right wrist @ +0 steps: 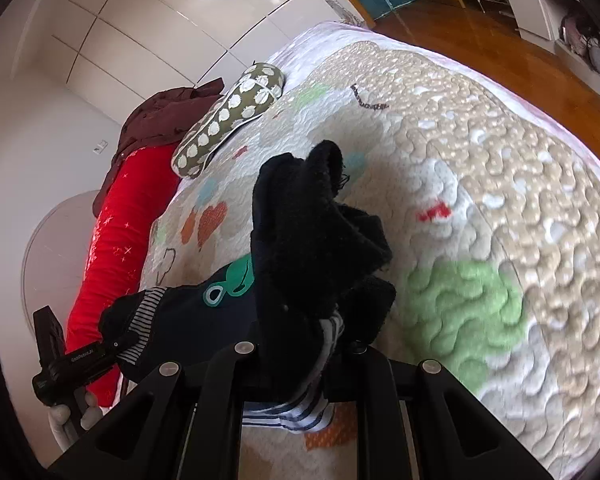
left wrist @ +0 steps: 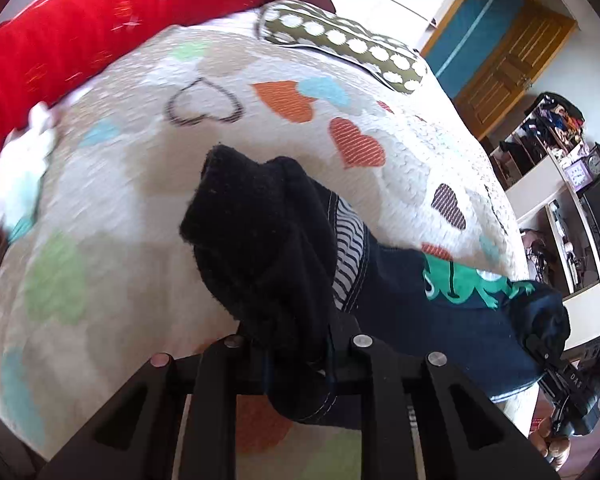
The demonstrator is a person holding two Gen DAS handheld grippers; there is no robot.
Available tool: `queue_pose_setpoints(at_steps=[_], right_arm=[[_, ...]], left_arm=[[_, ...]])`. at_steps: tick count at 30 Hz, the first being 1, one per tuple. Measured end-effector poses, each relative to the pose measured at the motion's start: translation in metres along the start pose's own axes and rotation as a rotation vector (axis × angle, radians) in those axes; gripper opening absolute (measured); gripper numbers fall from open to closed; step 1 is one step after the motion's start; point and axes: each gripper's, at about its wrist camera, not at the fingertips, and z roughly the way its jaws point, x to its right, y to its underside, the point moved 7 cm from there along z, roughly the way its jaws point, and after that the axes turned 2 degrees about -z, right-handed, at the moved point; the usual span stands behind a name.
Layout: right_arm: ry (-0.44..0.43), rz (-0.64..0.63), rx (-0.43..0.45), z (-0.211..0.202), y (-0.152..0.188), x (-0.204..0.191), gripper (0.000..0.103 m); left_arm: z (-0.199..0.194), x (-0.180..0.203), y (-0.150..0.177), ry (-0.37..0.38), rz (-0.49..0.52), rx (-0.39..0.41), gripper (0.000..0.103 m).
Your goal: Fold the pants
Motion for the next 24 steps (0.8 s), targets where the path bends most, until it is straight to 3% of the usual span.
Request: queue_pose_setpoints(at_steps=[2, 7, 10, 11, 15, 17, 20, 24], right_arm=[[0.012, -0.010, -0.009, -0.008, 0.023, 0.003, 0.015], [0.168, 0.006, -0.042, -0.003, 0.057, 0.041, 0.023], [0.158, 0.041, -0.003, -0.015, 0.054, 0.046, 0.031], [0.179, 0.025, 0.024, -0.024, 0.053, 0.044, 0.039], [0.271, -0.071, 0.168, -0.065, 0.046, 0.027, 0.056], [0.299, -0.113, 0.250, -0.078, 0.044, 0.016, 0.062], [0.290, -0.157, 0.257, -0.090, 0.052, 0.002, 0.062], [0.094, -0.174, 0.113, -0.070, 0.069, -0.025, 0.062]], left_arm=[[-0.002, -0.019, 0.020, -0.004, -0.044, -0.005, 0.025], [0.005, -0.065, 0.067, 0.074, -0.224, -0.097, 0.028], [-0.017, -0.074, 0.071, 0.101, -0.266, -0.042, 0.028], [-0.028, -0.077, 0.069, 0.081, -0.260, -0.010, 0.030], [-0.065, -0.079, 0.059, 0.079, -0.262, 0.090, 0.051], [-0.077, -0.077, 0.057, 0.102, -0.269, 0.117, 0.055], [-0.084, -0.070, 0.060, 0.130, -0.261, 0.116, 0.055], [-0.078, -0.062, 0.066, 0.149, -0.256, 0.087, 0.055]])
